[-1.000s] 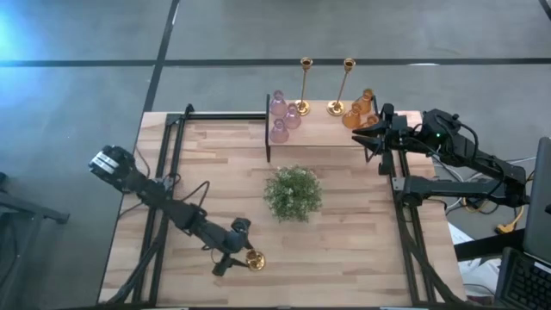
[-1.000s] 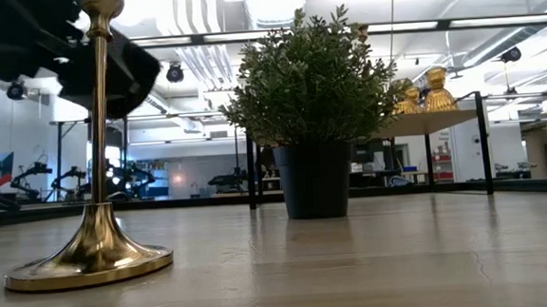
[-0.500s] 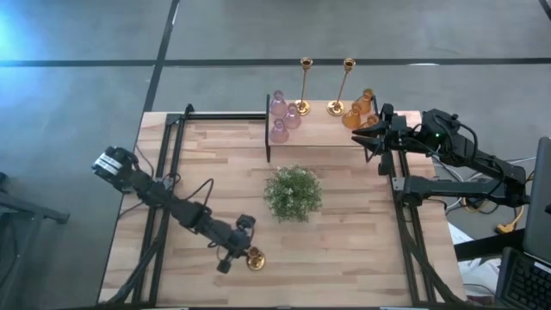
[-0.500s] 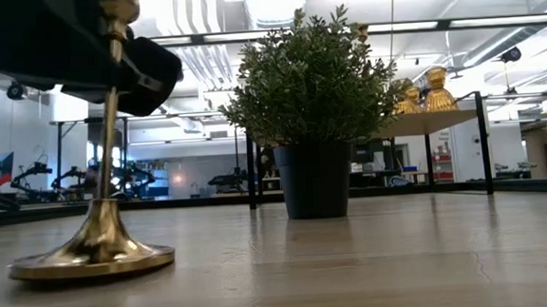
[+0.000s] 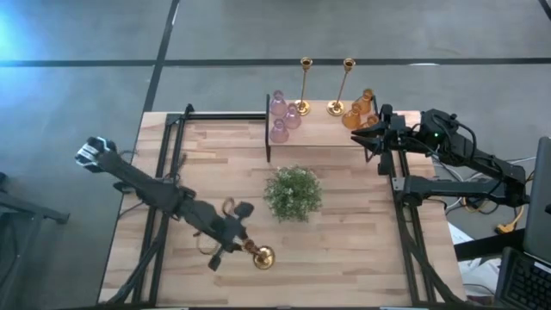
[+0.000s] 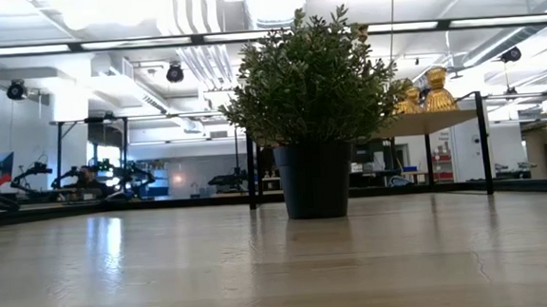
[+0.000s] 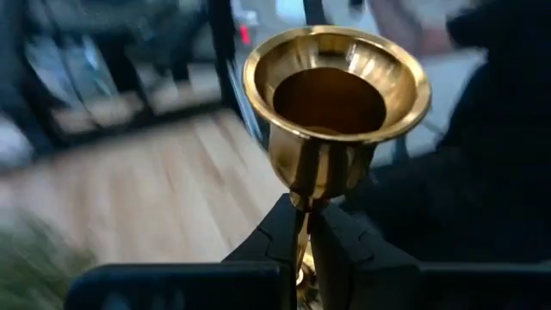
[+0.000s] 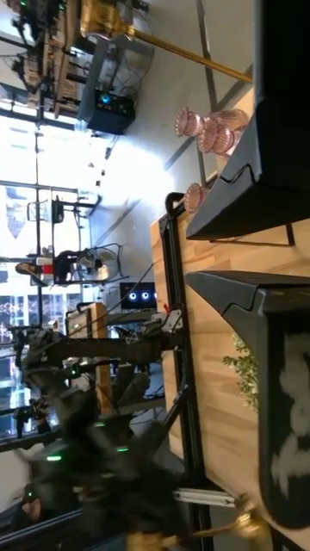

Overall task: Pick & Place candle stick holders
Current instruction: Put the small golden candle holder on the shelf

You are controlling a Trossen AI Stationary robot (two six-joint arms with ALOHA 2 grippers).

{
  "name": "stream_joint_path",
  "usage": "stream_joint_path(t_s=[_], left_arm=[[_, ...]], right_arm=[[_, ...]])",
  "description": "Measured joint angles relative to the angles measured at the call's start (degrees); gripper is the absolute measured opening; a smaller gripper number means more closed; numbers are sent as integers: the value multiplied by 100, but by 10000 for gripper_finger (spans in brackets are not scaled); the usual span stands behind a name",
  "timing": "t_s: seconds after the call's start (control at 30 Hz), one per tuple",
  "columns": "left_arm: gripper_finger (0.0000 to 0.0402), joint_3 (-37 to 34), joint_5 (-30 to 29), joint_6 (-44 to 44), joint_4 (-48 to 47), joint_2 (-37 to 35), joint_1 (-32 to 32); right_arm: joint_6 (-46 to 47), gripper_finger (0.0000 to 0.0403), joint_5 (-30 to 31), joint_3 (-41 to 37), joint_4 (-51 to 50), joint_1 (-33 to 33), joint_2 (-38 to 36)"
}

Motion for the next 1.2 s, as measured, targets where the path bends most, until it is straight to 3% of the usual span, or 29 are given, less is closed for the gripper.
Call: stream_joint_path(t_s=[0.13,0.3,0.53,0.7,1.0,1.2], left_arm=[[20,806,-586,364,-713,-320,294],[20,1815,-1217,679,-1560,-298,1134],[20,2840,-1247,544,-2160,125,2401],[20,3323,-763,312,-2318,534,2984],[20,3966,-619,279,-2359,1287,3255],[20,4273,-606,257,-2355,1509,3378]], right_arm=[[135,64,-1,0,35,43,135],[152,60,0,0,265,258,493],[5,60,40,2,844,625,1078],[-190,61,270,2,1376,890,1431],[-538,61,1484,2,1913,1423,1786],[-514,61,2893,4,2168,1934,1905]])
